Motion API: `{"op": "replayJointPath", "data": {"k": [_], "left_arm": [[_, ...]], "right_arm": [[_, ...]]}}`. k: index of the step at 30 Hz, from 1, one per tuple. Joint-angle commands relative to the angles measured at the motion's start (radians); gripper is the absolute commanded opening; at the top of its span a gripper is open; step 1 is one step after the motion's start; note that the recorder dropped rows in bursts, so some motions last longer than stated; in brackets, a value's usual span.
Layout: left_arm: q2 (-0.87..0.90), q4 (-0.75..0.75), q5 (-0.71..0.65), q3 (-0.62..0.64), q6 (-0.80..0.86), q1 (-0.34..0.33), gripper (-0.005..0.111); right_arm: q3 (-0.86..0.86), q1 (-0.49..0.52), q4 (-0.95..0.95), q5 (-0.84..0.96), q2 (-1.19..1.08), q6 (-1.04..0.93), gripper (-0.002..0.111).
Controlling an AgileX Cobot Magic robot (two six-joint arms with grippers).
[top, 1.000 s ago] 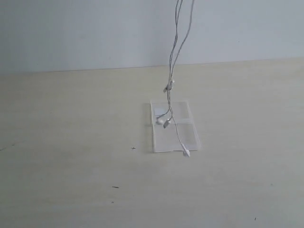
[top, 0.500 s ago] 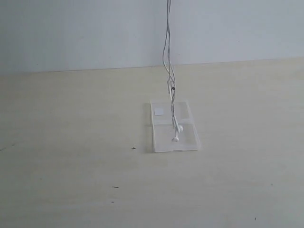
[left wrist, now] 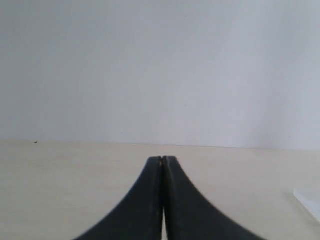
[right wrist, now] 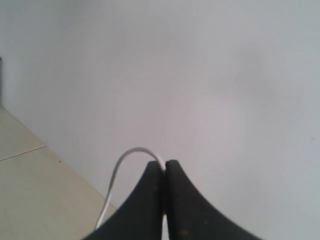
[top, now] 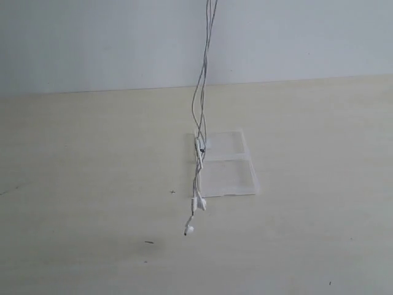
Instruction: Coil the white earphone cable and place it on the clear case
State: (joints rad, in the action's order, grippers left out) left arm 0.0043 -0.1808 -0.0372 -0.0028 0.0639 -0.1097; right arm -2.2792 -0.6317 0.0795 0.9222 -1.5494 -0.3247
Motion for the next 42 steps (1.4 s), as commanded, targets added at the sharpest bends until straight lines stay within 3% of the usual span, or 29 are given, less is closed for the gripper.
{"op": "replayJointPath", "data": {"k": [1,6,10,14,19,22,26,30,32,38,42], "left_arm": [[-0.004,-0.018,0.021,0.003,-0.020,0.000,0.000],[-0.004,-0.034,0.031,0.003,-0.049,0.000,0.000],[-0.004,-0.140,0.067,0.003,-0.232,0.000,0.000],[-0.004,-0.140,0.084,0.002,-0.239,0.020,0.000],[0.062,-0.136,0.102,-0.056,-0.256,0.135,0.000],[0.137,-0.078,0.167,-0.076,-0.256,0.240,0.000],[0.302,0.159,0.283,-0.105,-0.308,0.399,0.000],[0.521,0.330,0.505,-0.156,-0.309,0.528,0.000],[0.653,0.357,0.522,-0.217,-0.309,0.558,0.000],[0.991,0.483,0.518,-0.396,-0.353,0.561,0.001],[1.082,0.490,0.516,-0.438,-0.440,0.561,0.022]], "right_arm": [[-0.005,0.004,-0.001,0.002,-0.001,-0.005,0.000],[-0.005,0.004,0.001,-0.002,-0.001,-0.005,0.000],[-0.005,0.004,0.102,-0.027,-0.007,-0.005,0.000],[-0.005,0.004,0.186,-0.049,-0.036,-0.012,0.000],[-0.005,0.004,0.309,-0.063,-0.071,-0.042,0.000],[-0.005,0.004,0.353,-0.092,-0.080,-0.042,0.000],[-0.012,0.004,0.373,-0.127,-0.080,-0.042,0.000],[-0.053,0.004,0.391,-0.099,-0.080,-0.034,0.000],[-0.071,0.004,0.391,-0.072,-0.080,-0.018,0.000],[-0.117,0.004,0.366,0.035,-0.080,0.014,0.000],[-0.148,0.004,0.180,0.106,-0.078,0.101,0.000]]}}
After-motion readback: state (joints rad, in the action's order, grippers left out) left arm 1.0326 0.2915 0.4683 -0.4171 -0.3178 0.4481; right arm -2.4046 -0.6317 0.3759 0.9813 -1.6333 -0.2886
